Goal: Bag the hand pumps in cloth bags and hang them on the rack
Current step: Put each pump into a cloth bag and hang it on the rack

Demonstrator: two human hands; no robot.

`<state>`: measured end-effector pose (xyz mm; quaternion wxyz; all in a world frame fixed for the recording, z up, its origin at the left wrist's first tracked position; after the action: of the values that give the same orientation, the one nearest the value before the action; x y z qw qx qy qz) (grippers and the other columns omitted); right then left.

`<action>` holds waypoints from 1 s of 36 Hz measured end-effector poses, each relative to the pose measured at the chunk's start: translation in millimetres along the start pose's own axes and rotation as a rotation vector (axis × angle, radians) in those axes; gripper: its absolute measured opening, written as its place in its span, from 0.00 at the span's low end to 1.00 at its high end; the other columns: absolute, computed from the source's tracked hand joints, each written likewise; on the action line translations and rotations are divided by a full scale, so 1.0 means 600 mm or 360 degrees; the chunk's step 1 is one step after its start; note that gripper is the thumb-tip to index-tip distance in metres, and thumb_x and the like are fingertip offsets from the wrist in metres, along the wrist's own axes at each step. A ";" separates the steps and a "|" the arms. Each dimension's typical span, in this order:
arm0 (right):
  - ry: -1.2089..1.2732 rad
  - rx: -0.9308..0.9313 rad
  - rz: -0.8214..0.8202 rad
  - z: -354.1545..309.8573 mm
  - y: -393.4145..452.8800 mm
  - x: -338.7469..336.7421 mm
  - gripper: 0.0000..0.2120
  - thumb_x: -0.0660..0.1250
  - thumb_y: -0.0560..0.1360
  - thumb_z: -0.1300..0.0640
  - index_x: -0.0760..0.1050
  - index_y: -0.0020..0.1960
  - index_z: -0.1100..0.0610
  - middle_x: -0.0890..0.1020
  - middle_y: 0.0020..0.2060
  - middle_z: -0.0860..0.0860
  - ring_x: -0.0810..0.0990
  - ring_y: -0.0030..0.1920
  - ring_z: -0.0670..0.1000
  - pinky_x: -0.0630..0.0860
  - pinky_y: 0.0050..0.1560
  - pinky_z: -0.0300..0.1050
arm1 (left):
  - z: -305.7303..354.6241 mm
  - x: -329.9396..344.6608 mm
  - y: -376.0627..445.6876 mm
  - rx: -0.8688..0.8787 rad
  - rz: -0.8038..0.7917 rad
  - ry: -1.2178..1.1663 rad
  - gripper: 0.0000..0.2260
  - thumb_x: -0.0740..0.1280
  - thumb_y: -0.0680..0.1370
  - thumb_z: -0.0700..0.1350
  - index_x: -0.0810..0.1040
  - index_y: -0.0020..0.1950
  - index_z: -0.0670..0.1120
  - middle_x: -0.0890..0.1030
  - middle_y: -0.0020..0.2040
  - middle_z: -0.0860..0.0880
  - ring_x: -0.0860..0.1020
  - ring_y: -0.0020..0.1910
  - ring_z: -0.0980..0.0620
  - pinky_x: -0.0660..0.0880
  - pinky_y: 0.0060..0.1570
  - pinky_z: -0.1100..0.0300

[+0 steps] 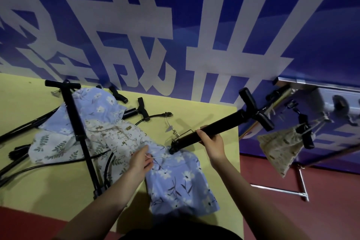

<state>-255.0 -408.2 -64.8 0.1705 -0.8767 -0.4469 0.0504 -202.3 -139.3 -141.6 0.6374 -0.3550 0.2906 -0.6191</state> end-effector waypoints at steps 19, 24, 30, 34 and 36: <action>0.0125 -0.0006 -0.0466 -0.058 -0.025 0.017 0.09 0.71 0.69 0.54 0.79 0.47 0.57 0.82 0.50 0.66 0.82 0.54 0.61 0.77 0.56 0.54 | 0.055 0.050 -0.099 0.0250 -0.0423 0.0681 0.22 0.68 0.74 0.57 0.76 0.64 0.49 0.74 0.68 0.47 0.70 0.69 0.44 0.64 0.67 0.47; -0.0105 -0.0073 -0.0453 -0.050 -0.048 0.038 0.06 0.72 0.72 0.60 0.78 0.48 0.59 0.83 0.49 0.63 0.82 0.53 0.61 0.80 0.53 0.52 | 0.048 0.081 -0.139 0.0133 -0.0724 0.0330 0.16 0.62 0.80 0.46 0.78 0.62 0.37 0.82 0.55 0.37 0.83 0.49 0.42 0.81 0.42 0.55; -0.0192 -0.0216 -0.0456 -0.056 -0.078 0.044 0.04 0.73 0.72 0.61 0.80 0.47 0.57 0.83 0.48 0.61 0.82 0.52 0.59 0.77 0.56 0.53 | 0.051 0.043 -0.151 0.0262 -0.0609 0.0339 0.19 0.59 0.81 0.54 0.74 0.67 0.45 0.80 0.62 0.43 0.79 0.59 0.44 0.75 0.60 0.48; -0.0160 -0.0270 -0.0385 -0.069 -0.089 0.029 0.05 0.73 0.72 0.62 0.80 0.44 0.54 0.84 0.48 0.61 0.82 0.53 0.58 0.76 0.58 0.55 | 0.060 0.015 -0.157 0.0415 -0.0436 0.0327 0.23 0.59 0.81 0.53 0.64 0.75 0.48 0.67 0.73 0.49 0.67 0.71 0.45 0.66 0.68 0.49; -0.0183 -0.0300 -0.0345 -0.077 -0.090 0.016 0.04 0.72 0.72 0.64 0.80 0.45 0.57 0.84 0.47 0.60 0.82 0.52 0.57 0.77 0.57 0.54 | 0.066 0.007 -0.155 0.0495 -0.0378 0.0310 0.25 0.61 0.81 0.51 0.61 0.76 0.47 0.64 0.75 0.48 0.63 0.73 0.45 0.64 0.68 0.50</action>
<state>-279.3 -382.9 -2.1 0.0661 -0.8311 -0.5507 0.0396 -224.0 -138.0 -43.1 0.5760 -0.2227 0.2079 -0.7585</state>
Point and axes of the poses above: each hand's wrist, its own y-axis towards the middle knuckle, its own x-axis out of the palm, z = x × y, the point moved 10 cm from there along y, towards the middle knuckle
